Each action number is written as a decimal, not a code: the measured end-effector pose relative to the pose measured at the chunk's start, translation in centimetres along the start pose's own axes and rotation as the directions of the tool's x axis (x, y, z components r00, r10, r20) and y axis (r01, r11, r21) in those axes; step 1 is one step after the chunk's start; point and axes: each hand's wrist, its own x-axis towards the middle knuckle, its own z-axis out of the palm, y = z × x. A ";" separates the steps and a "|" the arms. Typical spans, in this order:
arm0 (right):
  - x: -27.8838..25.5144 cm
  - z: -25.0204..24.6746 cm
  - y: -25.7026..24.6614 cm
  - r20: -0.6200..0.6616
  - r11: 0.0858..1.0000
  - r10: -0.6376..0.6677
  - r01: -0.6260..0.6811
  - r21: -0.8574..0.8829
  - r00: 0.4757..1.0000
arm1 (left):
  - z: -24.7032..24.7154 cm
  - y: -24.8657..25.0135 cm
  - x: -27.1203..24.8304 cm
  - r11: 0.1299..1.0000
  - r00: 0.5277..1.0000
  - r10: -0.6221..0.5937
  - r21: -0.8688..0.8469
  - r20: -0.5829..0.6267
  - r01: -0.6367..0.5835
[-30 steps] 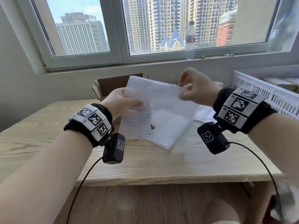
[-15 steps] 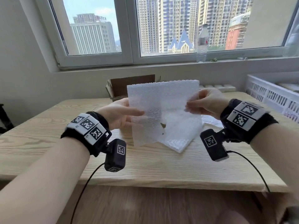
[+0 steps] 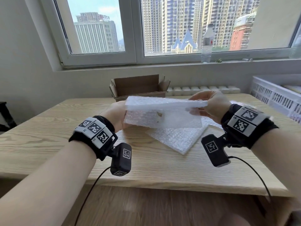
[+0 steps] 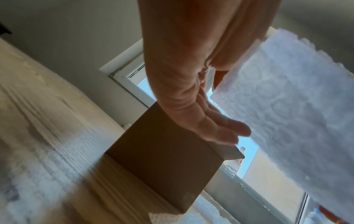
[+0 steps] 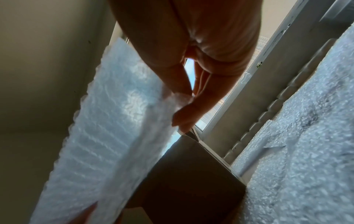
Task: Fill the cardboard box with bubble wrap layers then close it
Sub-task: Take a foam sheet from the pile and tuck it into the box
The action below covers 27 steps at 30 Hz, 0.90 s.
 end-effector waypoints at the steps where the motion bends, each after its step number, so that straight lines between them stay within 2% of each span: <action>1: -0.1 0.0 0.1 0.004 0.998 -0.033 0.033 -0.047 0.999 | -0.2 0.1 -0.1 0.998 0.998 -0.051 -0.042 0.034 0.052; 3: -0.2 0.1 0.3 -0.016 0.980 -0.112 0.108 -0.169 0.994 | -0.5 0.3 0.0 0.992 0.992 -0.107 -0.060 0.063 0.111; 5: -0.3 0.3 0.4 -0.055 0.958 -0.150 0.131 -0.254 0.987 | -0.5 0.4 -0.3 0.995 0.993 -0.097 0.035 0.067 0.095; 6: -0.3 0.3 0.4 -0.072 0.968 -0.146 0.128 -0.216 0.987 | -0.5 0.4 -0.3 0.993 0.995 -0.075 0.091 0.071 0.068; 7: -0.4 0.3 0.1 -0.074 0.991 -0.099 0.091 -0.098 0.992 | -0.4 0.3 -0.1 0.992 0.997 -0.043 0.118 0.063 0.035; 9: -0.6 0.4 -0.4 0.008 0.982 0.039 -0.040 0.186 0.999 | -0.3 0.2 0.1 0.996 0.999 0.025 0.087 0.029 -0.027; 10: -0.7 0.4 -0.6 0.070 0.955 0.103 -0.118 0.271 0.992 | -0.2 0.1 0.2 0.997 0.998 0.061 0.057 0.002 -0.061; 11: -0.7 0.3 -0.7 0.132 0.944 0.151 -0.183 0.276 0.980 | -0.1 0.2 0.2 0.996 0.996 0.090 0.031 -0.012 -0.089; 13: -0.4 0.6 -0.6 0.190 0.971 0.184 -0.209 0.120 0.964 | 0.0 0.2 0.3 0.989 0.989 0.145 0.000 0.009 -0.145; 15: -0.3 1.1 -0.5 0.159 0.990 0.131 -0.136 0.020 0.979 | 0.3 0.1 0.4 0.973 0.975 0.222 0.065 -0.016 -0.221; 16: -0.1 1.3 -0.5 0.124 0.996 0.080 -0.085 0.033 0.989 | 0.4 0.1 0.6 0.945 0.954 0.288 0.183 -0.077 -0.271; 17: 0.2 1.4 -0.4 0.079 0.997 0.024 -0.029 0.065 0.997 | 0.4 0.3 1.0 0.884 0.911 0.385 0.341 -0.147 -0.319; 18: 0.5 1.5 -0.4 0.033 0.994 -0.038 0.034 0.103 0.999 | 0.3 0.4 1.4 0.788 0.841 0.505 0.503 -0.196 -0.356; 20: 0.9 1.7 -0.5 -0.054 0.977 -0.152 0.158 0.144 0.987 | -0.2 0.9 2.6 0.578 0.697 0.694 0.717 -0.181 -0.390; 21: 1.0 1.9 -0.7 -0.080 0.969 -0.192 0.202 0.141 0.978 | -0.6 1.1 3.3 0.492 0.672 0.728 0.785 -0.134 -0.376; 22: 1.2 2.0 -0.8 -0.101 0.962 -0.221 0.234 0.141 0.970 | -1.0 1.2 4.1 0.415 0.692 0.718 0.846 -0.078 -0.335; 25: 1.6 2.2 -1.4 -0.161 0.944 -0.271 0.295 0.148 0.949 | -1.8 0.7 5.9 0.212 0.849 0.529 0.968 0.001 -0.133; 26: 1.8 2.2 -1.5 -0.180 0.941 -0.277 0.304 0.149 0.944 | -1.9 0.5 6.3 0.166 0.866 0.500 0.982 -0.004 -0.092; 27: 2.0 2.3 -1.8 -0.188 0.937 -0.282 0.312 0.155 0.941 | -2.0 0.4 6.6 0.141 0.863 0.505 0.988 -0.013 -0.067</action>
